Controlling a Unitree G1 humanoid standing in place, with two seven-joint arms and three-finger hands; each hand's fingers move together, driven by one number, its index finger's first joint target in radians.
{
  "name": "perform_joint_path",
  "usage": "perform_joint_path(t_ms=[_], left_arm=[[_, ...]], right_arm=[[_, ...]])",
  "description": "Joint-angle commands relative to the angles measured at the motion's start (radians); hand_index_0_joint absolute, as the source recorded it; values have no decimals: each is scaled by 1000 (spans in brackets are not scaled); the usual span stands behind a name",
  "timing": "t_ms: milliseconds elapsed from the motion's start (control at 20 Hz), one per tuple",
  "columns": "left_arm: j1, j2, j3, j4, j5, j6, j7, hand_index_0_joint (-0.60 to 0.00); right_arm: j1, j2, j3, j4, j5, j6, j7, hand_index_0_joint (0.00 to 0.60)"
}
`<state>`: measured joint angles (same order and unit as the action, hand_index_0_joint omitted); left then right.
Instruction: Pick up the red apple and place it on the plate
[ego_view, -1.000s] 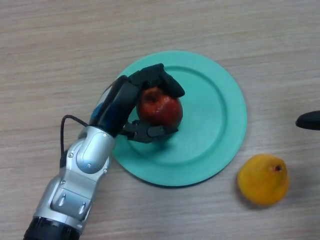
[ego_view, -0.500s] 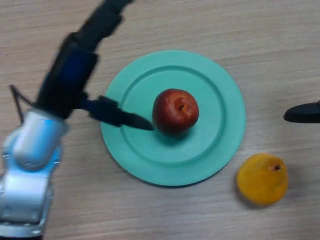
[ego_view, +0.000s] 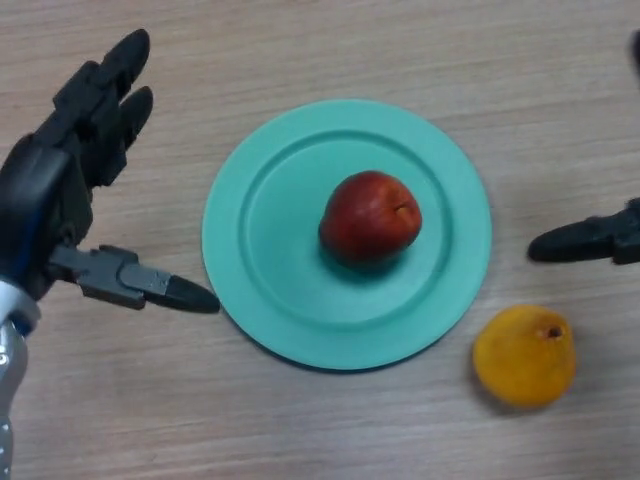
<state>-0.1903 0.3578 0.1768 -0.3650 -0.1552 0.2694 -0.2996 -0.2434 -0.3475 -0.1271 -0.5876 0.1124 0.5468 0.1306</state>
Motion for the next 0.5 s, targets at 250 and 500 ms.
perform_joint_path(t_ms=[250,500], left_arm=[[-63,85,123,-20,-52,11,90,0],[-63,90,127,-27,-35,14,103,0]], right_arm=[[-42,0,-27,-38,-52,-147,4,0],[-56,13,-14,-32,-25,-123,15,0]])
